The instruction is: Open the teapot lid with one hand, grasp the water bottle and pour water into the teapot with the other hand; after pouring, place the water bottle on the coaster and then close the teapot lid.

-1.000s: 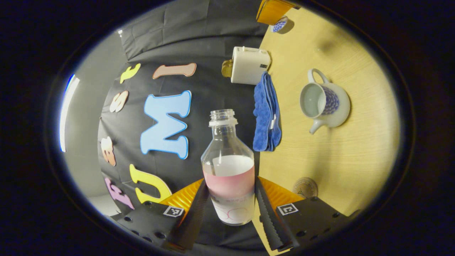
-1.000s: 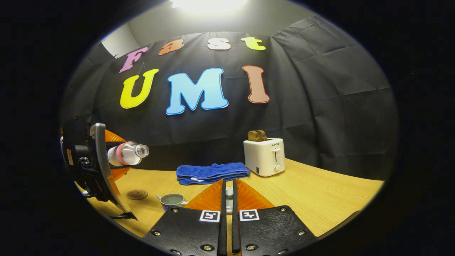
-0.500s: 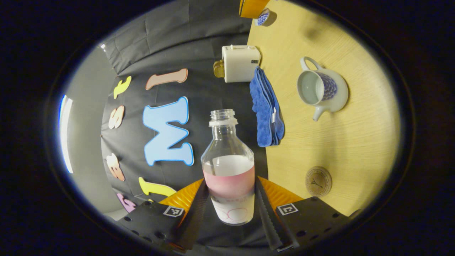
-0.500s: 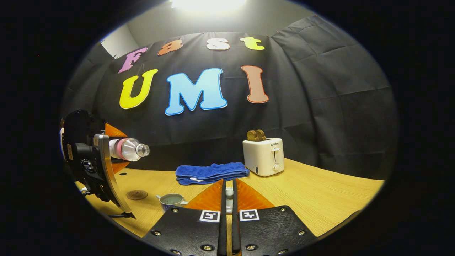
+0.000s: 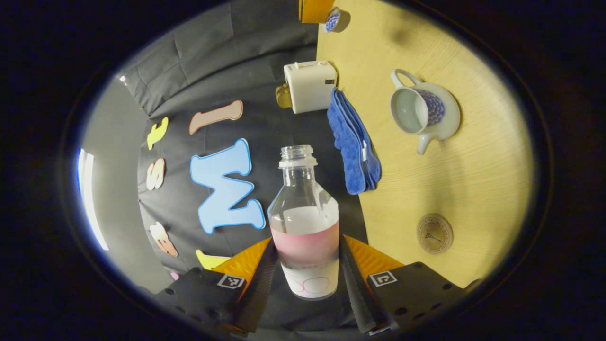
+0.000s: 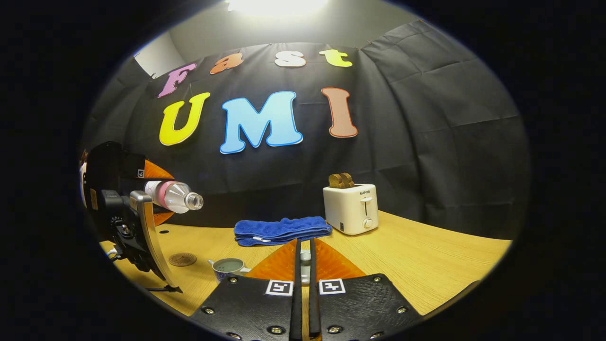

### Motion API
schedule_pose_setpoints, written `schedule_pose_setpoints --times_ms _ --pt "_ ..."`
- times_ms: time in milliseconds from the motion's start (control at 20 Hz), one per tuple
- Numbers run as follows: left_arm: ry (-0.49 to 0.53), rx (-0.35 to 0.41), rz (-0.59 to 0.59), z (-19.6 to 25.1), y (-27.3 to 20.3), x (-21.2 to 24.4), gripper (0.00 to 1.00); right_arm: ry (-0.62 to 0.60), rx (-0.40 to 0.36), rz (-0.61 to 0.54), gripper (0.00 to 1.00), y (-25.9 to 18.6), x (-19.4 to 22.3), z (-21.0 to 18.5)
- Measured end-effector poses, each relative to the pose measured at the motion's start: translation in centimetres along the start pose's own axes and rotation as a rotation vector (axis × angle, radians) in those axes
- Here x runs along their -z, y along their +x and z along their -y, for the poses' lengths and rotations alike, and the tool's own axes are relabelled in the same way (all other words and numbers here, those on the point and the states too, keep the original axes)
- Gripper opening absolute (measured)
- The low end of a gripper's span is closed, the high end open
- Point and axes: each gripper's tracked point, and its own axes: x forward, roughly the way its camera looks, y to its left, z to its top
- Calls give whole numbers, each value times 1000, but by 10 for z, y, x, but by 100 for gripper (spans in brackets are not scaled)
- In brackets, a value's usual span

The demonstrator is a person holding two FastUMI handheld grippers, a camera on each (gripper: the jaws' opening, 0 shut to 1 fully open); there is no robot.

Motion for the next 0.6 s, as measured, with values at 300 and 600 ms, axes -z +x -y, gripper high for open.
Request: schedule_pose_setpoints --times_ms 300,600 --pt "55 -3 -6 0 4 2 87 -1 5 2 5 0 0 2" --pt "89 -3 -5 -1 4 0 87 0 4 3 6 -1 -1 2"
